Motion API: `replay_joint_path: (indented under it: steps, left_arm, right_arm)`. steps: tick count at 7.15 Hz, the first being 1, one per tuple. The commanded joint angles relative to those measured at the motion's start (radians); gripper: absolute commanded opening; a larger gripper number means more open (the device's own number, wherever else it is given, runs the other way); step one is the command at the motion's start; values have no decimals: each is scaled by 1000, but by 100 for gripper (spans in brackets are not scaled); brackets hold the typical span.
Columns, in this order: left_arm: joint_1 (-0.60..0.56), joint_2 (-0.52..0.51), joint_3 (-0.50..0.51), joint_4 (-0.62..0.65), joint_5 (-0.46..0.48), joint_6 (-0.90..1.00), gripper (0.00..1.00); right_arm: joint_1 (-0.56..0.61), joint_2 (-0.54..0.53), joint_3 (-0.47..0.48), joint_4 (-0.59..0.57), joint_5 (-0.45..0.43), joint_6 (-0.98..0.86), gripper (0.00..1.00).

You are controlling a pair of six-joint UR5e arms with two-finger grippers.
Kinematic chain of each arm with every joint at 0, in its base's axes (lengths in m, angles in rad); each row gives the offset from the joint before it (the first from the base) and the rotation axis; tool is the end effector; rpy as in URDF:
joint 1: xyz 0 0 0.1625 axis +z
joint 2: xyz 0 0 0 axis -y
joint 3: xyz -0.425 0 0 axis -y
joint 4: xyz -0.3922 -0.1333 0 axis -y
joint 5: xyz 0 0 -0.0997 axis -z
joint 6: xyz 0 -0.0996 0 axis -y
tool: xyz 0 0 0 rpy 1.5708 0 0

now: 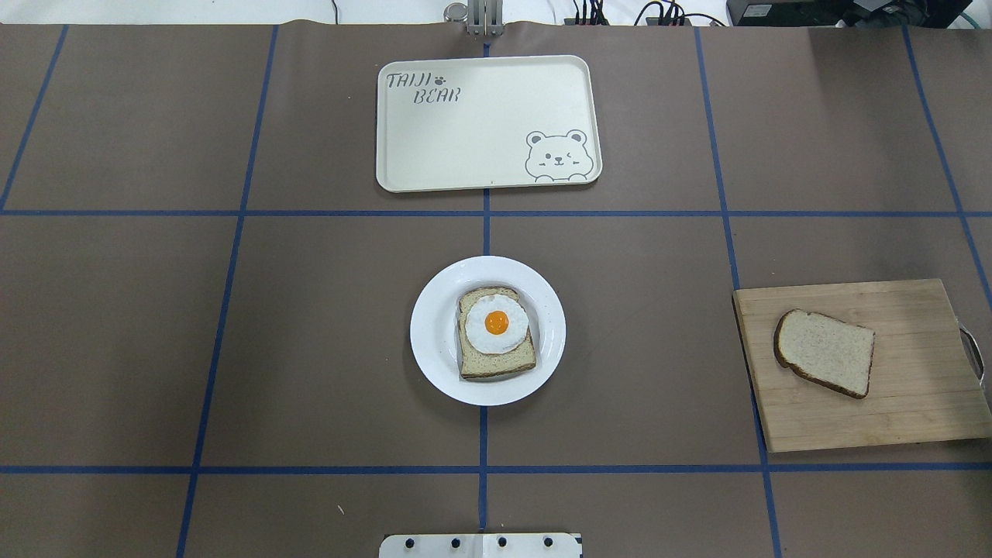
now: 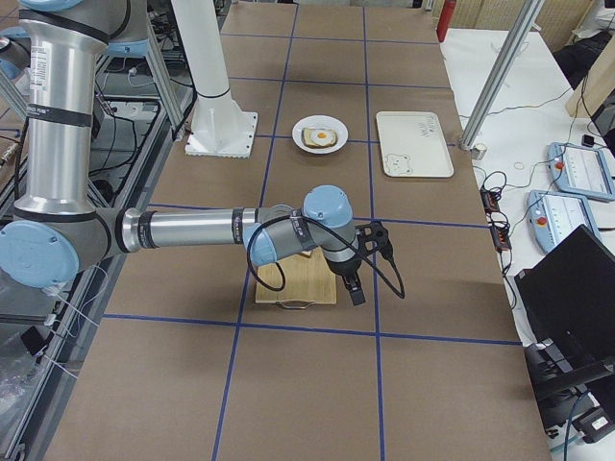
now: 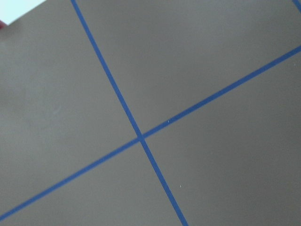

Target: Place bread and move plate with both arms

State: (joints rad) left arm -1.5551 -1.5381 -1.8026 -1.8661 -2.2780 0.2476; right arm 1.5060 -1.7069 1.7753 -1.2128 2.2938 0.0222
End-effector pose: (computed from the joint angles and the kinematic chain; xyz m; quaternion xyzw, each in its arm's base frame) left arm -0.0608 -0.4953 0.5290 0.2669 0.3069 0.2034 0.8906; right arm 0.0378 -0.4587 0.5835 0.1827 -0.3540 -0.0943 0.9124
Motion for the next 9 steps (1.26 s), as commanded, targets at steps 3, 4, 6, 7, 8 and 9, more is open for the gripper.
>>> replay_joint_path:
  steps: [3, 4, 6, 7, 8, 9]
  left_arm:
    - [0, 7, 11, -42, 0, -16, 98]
    - [0, 7, 12, -42, 0, -14, 98]
    - [0, 12, 11, -42, 0, -16, 98]
    - [0, 18, 9, -44, 0, -16, 98]
    - [0, 19, 9, -47, 0, -18, 98]
    - [0, 22, 9, -48, 0, -21, 98]
  right_arm:
    - [-264, -96, 21, 409, -21, 740, 99]
    - [-338, -149, 26, 546, -55, 947, 96]
    - [-537, -201, 29, 712, -205, 1265, 95]
    - [-678, -214, 32, 726, -364, 1373, 94]
    - [-785, -247, 59, 726, -483, 1450, 90]
    - [-829, -299, 90, 726, -517, 1469, 83]
